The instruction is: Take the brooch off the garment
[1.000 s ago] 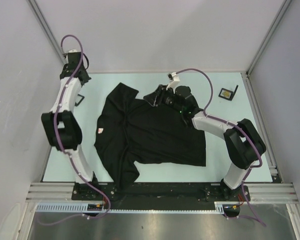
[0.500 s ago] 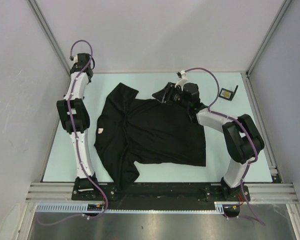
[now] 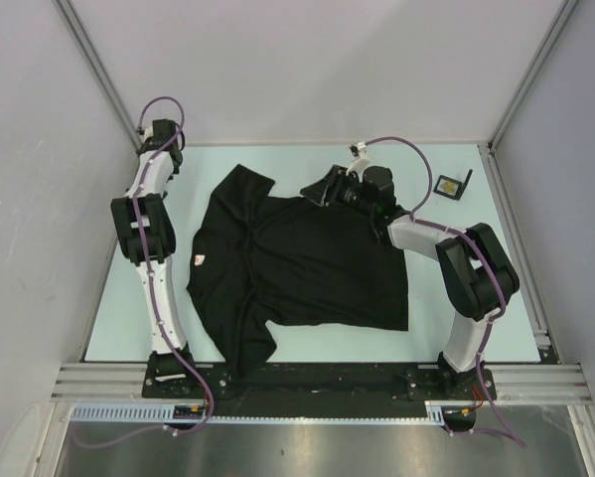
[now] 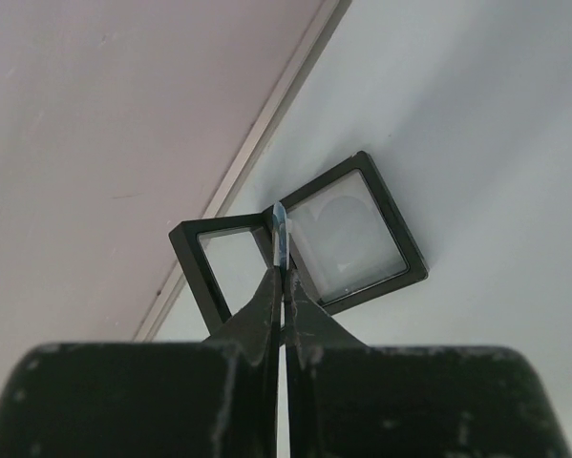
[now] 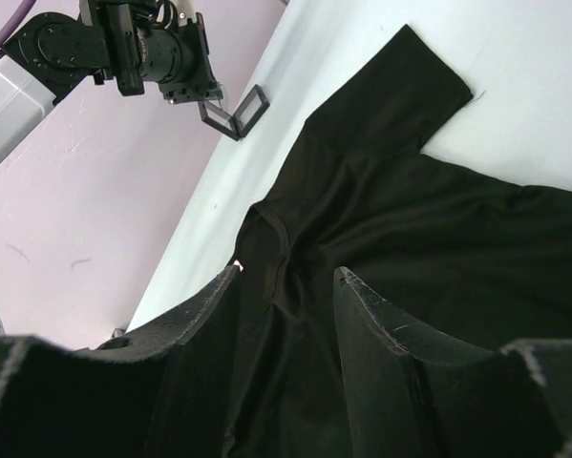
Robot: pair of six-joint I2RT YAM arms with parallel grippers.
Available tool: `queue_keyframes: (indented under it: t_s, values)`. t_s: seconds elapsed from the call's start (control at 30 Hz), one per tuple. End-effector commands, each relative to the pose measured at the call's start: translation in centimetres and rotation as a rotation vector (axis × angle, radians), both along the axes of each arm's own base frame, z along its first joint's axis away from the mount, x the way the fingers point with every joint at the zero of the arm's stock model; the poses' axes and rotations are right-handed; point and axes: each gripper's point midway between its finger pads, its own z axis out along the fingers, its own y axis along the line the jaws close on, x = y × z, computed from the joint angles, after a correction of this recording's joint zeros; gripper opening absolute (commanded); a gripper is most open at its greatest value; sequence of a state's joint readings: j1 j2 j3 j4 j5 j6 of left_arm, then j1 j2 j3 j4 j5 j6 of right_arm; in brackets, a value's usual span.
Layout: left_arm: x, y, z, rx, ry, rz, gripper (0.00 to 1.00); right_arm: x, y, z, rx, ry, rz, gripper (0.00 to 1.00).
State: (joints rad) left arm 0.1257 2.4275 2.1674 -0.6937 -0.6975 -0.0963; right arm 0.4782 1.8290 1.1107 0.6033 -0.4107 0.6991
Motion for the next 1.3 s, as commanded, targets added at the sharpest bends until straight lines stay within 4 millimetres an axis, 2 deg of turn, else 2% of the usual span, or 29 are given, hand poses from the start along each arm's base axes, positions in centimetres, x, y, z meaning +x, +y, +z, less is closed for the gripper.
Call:
queue_keyframes:
  t_s: [0.0, 0.17, 0.5, 0.73, 1.13, 1.27]
  values:
    - [0.1, 0.9, 2.0, 0.056, -0.02, 0.013, 0.0, 0.1, 0.1, 1.6, 0.028, -0.051, 0.008, 0.48]
    - [-0.8, 0.6, 2.1, 0.046, -0.021, 0.026, 0.0, 0.2, 0.1, 1.5, 0.031, -0.049, 0.008, 0.48]
    - [-1.6, 0.7, 0.5, 0.053, 0.02, 0.037, 0.0, 0.1, 0.1, 1.6, 0.027, -0.05, 0.005, 0.48]
    - [-0.9, 0.6, 1.6, 0.041, -0.019, 0.026, 0.0, 0.1, 0.3, 1.5, 0.035, -0.046, 0.014, 0.48]
    - [-0.7, 0.5, 0.3, 0.032, 0.006, 0.026, 0.0, 0.1, 0.3, 1.4, 0.038, -0.044, 0.017, 0.48]
    - [-0.6, 0.4, 0.3, 0.025, 0.002, 0.02, 0.06, 0.0, 0.4, 1.5, 0.04, -0.045, 0.02, 0.48]
